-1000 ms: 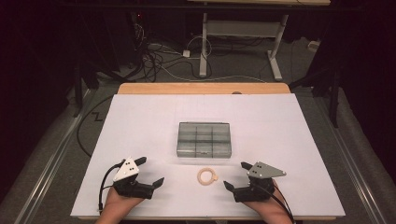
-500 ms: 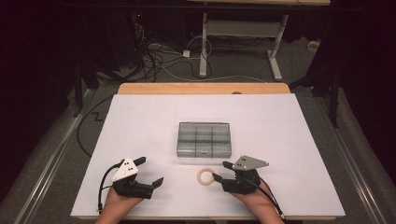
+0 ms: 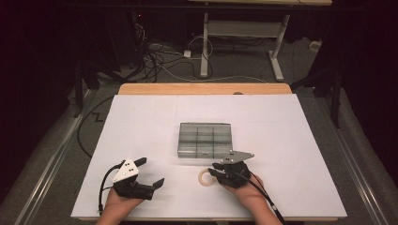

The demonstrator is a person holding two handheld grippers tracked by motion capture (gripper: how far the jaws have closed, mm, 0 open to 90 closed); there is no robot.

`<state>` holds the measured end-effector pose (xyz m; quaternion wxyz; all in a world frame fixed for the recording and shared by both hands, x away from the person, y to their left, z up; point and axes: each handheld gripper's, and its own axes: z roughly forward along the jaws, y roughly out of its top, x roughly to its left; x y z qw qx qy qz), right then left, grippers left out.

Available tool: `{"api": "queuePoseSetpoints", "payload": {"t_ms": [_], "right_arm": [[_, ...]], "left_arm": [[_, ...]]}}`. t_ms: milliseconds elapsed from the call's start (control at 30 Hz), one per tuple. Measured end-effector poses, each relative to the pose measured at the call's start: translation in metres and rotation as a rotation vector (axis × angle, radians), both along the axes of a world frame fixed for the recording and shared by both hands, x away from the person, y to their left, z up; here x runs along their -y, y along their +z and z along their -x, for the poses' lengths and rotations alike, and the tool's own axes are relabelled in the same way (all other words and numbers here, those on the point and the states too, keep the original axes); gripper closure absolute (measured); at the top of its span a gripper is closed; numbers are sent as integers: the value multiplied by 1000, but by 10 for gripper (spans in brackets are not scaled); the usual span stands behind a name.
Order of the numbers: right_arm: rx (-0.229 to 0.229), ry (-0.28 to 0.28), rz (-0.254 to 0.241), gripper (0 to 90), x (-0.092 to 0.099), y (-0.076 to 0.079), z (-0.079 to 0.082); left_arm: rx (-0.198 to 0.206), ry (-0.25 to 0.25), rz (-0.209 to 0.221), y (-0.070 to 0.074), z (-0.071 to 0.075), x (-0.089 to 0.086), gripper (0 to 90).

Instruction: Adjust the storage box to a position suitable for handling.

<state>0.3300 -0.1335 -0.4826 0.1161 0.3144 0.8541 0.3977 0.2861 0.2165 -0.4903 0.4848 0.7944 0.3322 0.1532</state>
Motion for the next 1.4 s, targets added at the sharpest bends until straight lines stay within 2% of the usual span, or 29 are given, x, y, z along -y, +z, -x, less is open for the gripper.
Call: {"api": "queuePoseSetpoints", "payload": {"t_ms": [100, 200, 433, 667, 767, 1000, 1200, 1400], "right_arm": [[-9, 7, 23, 740, -2, -3, -1], [-8, 8, 24, 776, -2, -3, -2], [13, 16, 46, 858, -4, -3, 1], [-4, 12, 28, 883, -2, -3, -1], [0, -2, 4, 885, 2, 0, 0], [29, -18, -11, 885, 19, 12, 8], [55, -49, -17, 885, 42, 20, 17], [53, -99, -27, 885, 68, 19, 25]], "left_arm": [[-1, -1, 0, 0, 0, 0, 0], [-1, -1, 0, 0, 0, 0, 0], [-1, -2, 0, 0, 0, 0, 0], [-1, -1, 3, 0, 0, 0, 0], [-2, -2, 6, 0, 0, 0, 0], [-1, 0, 9, 0, 0, 0, 0], [-3, -2, 8, 0, 0, 0, 0], [-3, -1, 12, 0, 0, -1, 0]]}}
